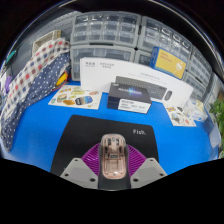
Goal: Arrange mouse
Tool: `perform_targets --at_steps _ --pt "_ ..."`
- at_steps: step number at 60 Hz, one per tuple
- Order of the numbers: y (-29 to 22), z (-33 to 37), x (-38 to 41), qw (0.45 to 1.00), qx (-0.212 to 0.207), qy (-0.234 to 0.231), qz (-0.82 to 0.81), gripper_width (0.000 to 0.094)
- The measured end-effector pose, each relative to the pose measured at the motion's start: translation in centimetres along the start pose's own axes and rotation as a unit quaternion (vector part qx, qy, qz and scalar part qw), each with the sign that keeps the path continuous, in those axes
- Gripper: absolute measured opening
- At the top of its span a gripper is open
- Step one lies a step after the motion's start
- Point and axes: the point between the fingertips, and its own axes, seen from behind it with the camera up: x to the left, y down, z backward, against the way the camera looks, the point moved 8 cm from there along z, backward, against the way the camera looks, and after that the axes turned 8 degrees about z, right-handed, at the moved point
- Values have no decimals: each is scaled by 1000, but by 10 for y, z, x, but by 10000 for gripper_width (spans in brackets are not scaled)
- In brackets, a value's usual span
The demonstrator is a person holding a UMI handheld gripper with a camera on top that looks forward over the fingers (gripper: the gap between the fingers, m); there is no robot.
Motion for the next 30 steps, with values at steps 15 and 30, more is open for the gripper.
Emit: perform_targets --at_steps 15,30 --pt "-2 -2 -2 999 3 0 -36 448" --pt "-20 43 -16 997 -8 8 -80 869"
